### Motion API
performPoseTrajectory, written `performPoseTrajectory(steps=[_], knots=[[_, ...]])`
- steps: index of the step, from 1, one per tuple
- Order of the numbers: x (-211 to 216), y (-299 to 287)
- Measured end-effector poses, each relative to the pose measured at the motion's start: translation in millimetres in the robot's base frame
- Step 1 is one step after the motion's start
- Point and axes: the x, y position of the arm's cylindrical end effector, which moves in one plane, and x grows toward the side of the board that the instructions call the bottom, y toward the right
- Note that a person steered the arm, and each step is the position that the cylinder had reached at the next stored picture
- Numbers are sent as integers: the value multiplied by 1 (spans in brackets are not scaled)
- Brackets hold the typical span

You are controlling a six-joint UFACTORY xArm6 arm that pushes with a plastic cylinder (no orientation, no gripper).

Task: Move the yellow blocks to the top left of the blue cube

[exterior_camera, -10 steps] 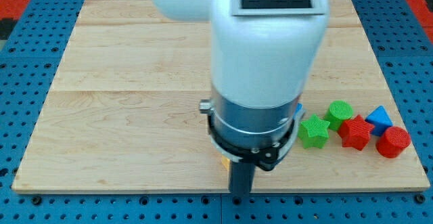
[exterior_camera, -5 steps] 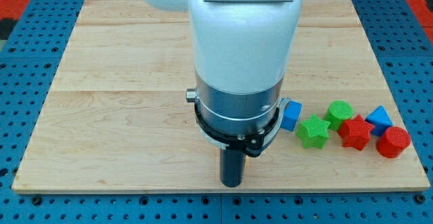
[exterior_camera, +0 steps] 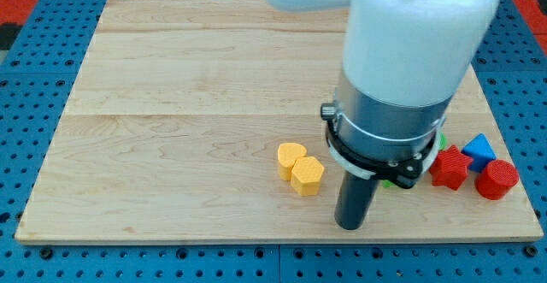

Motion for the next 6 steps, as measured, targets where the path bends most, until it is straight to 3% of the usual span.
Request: performPoseTrajectory(steps=[6], knots=[[-60,-57]])
